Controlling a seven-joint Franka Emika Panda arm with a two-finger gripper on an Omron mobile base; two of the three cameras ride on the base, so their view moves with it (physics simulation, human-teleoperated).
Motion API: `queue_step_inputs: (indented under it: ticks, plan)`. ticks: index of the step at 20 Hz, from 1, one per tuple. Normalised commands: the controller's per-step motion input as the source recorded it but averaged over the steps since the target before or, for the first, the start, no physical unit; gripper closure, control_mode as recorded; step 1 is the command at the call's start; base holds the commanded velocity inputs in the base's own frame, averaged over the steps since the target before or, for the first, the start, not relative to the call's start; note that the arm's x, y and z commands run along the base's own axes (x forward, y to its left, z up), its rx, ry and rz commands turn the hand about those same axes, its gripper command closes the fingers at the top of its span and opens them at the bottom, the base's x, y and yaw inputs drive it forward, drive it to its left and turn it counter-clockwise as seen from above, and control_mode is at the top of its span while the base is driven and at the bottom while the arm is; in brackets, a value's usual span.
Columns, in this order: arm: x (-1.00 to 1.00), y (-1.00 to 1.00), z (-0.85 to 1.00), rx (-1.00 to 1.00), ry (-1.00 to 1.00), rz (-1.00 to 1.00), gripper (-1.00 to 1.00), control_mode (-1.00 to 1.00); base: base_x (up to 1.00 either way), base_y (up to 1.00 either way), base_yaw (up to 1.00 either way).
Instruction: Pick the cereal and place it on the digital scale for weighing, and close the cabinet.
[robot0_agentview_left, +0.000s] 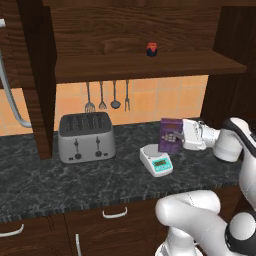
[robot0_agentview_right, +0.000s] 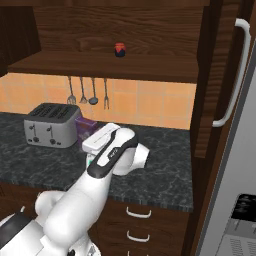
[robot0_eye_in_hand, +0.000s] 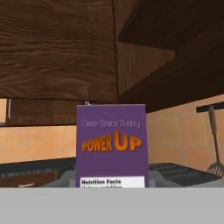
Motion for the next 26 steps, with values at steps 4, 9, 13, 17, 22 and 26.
queue_step_inputs:
  ticks: [4,9,13,17,22,26]
  plan:
    - [0.26,0.01,-0.28,-0.01,-0.06,0.0,1.0,-1.0,0.0,0.0,0.0]
    - [0.29,0.0,-0.18,0.0,-0.08,0.0,1.0,-1.0,0.0,0.0,0.0]
    - [0.19,0.02,-0.14,0.0,-0.01,0.0,1.0,-1.0,0.0,0.0,0.0]
    - [0.11,0.08,-0.18,0.0,0.0,0.0,1.0,-1.0,0.0,0.0,0.0]
    - [0.16,0.09,-0.27,0.0,0.0,0.0,1.0,-1.0,0.0,0.0,0.0]
    - [0.29,0.03,-0.12,0.0,0.0,0.0,1.0,-1.0,0.0,0.0,0.0]
